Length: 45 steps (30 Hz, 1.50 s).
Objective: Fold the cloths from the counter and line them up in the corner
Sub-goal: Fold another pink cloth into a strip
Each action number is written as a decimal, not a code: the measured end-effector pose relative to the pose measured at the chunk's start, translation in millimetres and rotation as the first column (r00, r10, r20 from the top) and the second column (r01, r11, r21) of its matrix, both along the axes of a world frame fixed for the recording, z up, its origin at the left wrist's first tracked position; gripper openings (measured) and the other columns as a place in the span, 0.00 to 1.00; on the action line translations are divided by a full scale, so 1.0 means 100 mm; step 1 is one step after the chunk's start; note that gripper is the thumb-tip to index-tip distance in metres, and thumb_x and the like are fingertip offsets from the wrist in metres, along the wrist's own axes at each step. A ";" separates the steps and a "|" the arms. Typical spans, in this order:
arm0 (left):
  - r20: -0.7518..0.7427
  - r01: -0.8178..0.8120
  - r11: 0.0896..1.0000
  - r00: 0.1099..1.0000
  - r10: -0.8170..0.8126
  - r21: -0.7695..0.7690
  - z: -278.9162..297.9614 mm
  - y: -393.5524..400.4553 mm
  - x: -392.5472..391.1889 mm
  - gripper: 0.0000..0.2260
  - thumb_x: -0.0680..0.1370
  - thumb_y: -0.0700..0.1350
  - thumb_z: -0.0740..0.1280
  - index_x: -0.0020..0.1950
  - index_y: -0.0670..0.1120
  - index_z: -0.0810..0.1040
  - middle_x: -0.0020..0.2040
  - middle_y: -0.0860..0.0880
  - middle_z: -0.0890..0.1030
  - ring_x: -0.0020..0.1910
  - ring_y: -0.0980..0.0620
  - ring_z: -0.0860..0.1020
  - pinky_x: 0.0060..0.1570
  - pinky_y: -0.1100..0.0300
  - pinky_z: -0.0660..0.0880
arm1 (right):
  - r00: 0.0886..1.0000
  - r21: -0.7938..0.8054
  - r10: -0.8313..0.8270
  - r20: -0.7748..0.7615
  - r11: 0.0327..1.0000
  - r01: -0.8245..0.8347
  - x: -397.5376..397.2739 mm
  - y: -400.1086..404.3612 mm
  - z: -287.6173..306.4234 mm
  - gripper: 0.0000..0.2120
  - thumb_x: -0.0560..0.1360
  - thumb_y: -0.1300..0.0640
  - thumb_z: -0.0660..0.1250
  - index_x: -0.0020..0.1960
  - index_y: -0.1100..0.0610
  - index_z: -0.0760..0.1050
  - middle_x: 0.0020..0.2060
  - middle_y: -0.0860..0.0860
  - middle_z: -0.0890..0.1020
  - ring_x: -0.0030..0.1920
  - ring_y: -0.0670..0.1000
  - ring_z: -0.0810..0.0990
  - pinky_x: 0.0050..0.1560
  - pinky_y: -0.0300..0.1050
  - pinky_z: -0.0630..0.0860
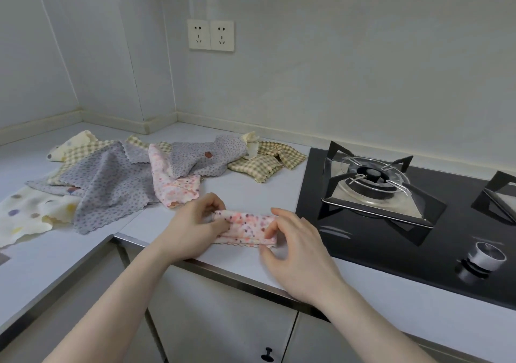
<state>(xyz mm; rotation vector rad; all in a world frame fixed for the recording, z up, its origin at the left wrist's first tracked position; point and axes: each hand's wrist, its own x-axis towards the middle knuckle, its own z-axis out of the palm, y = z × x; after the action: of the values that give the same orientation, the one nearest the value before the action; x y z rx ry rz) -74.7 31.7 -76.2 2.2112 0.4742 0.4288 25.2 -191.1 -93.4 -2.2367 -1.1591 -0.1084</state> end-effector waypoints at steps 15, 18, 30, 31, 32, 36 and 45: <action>-0.173 -0.070 0.973 0.984 0.031 -0.222 0.31 -0.07 0.08 0.12 0.67 0.44 0.70 0.49 0.53 0.81 0.45 0.53 0.84 0.44 0.53 0.82 0.43 0.58 0.81 | 0.999 -0.142 0.017 -0.051 0.990 -0.025 0.01 0.01 0.08 0.11 0.76 0.44 0.65 0.56 0.47 0.72 0.68 0.38 0.71 0.71 0.39 0.68 0.81 0.51 0.53; -0.285 -0.125 0.929 0.958 0.022 -0.349 0.53 -0.09 0.13 0.11 0.65 0.46 0.72 0.47 0.52 0.82 0.45 0.50 0.85 0.44 0.51 0.84 0.45 0.52 0.83 | 0.983 -0.224 0.013 -0.182 0.973 -0.054 -0.04 -0.02 0.31 0.10 0.76 0.47 0.64 0.55 0.49 0.73 0.72 0.40 0.70 0.75 0.41 0.66 0.81 0.54 0.53; -0.271 0.070 0.801 0.921 -0.281 -0.595 2.03 -0.88 -0.17 0.11 0.74 0.35 0.74 0.54 0.46 0.80 0.38 0.49 0.83 0.37 0.52 0.77 0.39 0.60 0.73 | 0.621 -0.151 -0.306 -0.722 0.945 0.290 -0.47 -0.93 2.27 0.26 0.77 0.45 0.72 0.73 0.42 0.68 0.68 0.32 0.71 0.70 0.36 0.68 0.71 0.38 0.64; -0.254 0.098 0.787 0.916 -0.310 -0.609 2.10 -0.94 -0.17 0.11 0.75 0.35 0.74 0.55 0.44 0.80 0.39 0.48 0.84 0.38 0.52 0.79 0.40 0.59 0.74 | 0.587 -0.160 -0.307 -0.749 0.944 0.289 -0.51 -1.04 2.34 0.24 0.77 0.45 0.72 0.71 0.41 0.70 0.67 0.32 0.73 0.69 0.35 0.69 0.72 0.40 0.66; -0.239 0.119 0.774 0.912 -0.332 -0.622 2.18 -1.02 -0.15 0.11 0.75 0.33 0.74 0.55 0.43 0.80 0.38 0.48 0.85 0.39 0.52 0.81 0.40 0.60 0.75 | 0.549 -0.168 -0.309 -0.777 0.942 0.292 -0.54 -1.15 2.39 0.22 0.77 0.45 0.72 0.69 0.40 0.73 0.65 0.32 0.76 0.68 0.34 0.71 0.72 0.41 0.68; -0.175 0.255 0.709 0.863 -0.473 -0.657 2.46 -1.37 0.08 0.11 0.76 0.35 0.74 0.57 0.42 0.79 0.44 0.45 0.87 0.46 0.46 0.85 0.46 0.53 0.81 | 0.438 -0.136 -0.293 -0.850 0.925 0.355 -0.69 -1.52 2.54 0.15 0.76 0.46 0.71 0.62 0.41 0.79 0.58 0.35 0.82 0.61 0.36 0.79 0.66 0.46 0.75; -0.198 0.551 0.719 0.719 -0.667 -0.423 2.78 -2.50 0.84 0.10 0.76 0.48 0.77 0.55 0.51 0.81 0.46 0.45 0.86 0.45 0.43 0.84 0.46 0.55 0.83 | 0.358 0.076 -0.297 -0.885 0.668 0.741 -0.75 -2.61 2.73 0.03 0.78 0.61 0.71 0.47 0.60 0.82 0.39 0.49 0.84 0.38 0.47 0.80 0.43 0.43 0.75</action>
<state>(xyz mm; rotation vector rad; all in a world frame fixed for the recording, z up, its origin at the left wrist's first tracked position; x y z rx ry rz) 9.2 -218.8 201.9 1.9502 -0.0548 -0.3859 -49.7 -452.4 179.1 -1.7281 0.1911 0.3469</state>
